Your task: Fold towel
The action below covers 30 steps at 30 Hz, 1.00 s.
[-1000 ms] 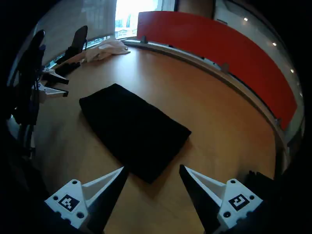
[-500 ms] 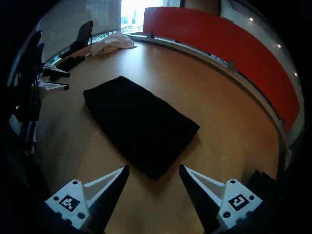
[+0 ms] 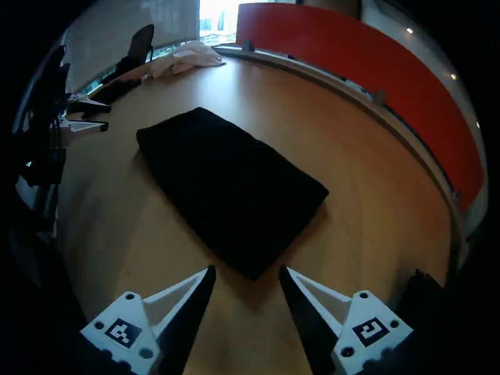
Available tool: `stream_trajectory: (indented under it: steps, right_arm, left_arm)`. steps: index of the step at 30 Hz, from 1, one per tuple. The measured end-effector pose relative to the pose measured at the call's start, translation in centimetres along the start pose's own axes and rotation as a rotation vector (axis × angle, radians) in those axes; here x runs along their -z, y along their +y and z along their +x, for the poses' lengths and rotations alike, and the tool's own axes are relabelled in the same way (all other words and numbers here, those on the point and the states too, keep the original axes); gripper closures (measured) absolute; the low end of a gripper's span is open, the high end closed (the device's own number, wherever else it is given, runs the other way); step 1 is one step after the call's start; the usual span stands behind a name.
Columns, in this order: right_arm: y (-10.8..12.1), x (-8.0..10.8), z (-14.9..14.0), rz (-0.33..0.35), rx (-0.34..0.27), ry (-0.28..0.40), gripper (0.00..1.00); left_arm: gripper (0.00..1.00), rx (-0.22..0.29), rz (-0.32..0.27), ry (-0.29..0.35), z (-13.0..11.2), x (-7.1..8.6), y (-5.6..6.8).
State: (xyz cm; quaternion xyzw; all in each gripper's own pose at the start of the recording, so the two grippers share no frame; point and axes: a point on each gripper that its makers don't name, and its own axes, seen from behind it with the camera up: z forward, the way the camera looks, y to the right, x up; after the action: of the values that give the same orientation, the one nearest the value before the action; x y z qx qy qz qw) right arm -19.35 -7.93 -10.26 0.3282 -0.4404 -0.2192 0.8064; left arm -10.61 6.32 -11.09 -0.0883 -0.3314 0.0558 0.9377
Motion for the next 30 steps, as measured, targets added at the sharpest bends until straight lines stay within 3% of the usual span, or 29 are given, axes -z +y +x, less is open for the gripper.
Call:
stream_trajectory:
  steps: [6,11,15,22,30]
  right_arm:
    - [0.1,-0.3,-0.3,0.010,-0.011,-0.015,0.44]
    - [0.3,-0.6,-0.7,0.014,-0.015,-0.032,0.46]
    - [0.3,-0.7,-1.0,0.018,-0.013,-0.037,0.58]
    - [0.3,-0.7,-0.9,0.025,-0.010,-0.032,0.61]
    - [0.4,-0.7,-0.7,0.031,-0.005,-0.029,0.81]
  left_arm:
    - [0.03,0.003,0.001,-0.007,-0.5,0.5,-0.1]
    - [0.03,0.010,0.003,-0.011,-0.8,0.8,-0.2]
    - [0.03,0.017,0.008,-0.008,-0.8,1.1,-0.4]
    - [0.03,0.023,0.014,-0.010,-1.2,1.4,-0.7]
    - [0.03,0.022,0.017,-0.012,-1.4,1.5,-0.7]
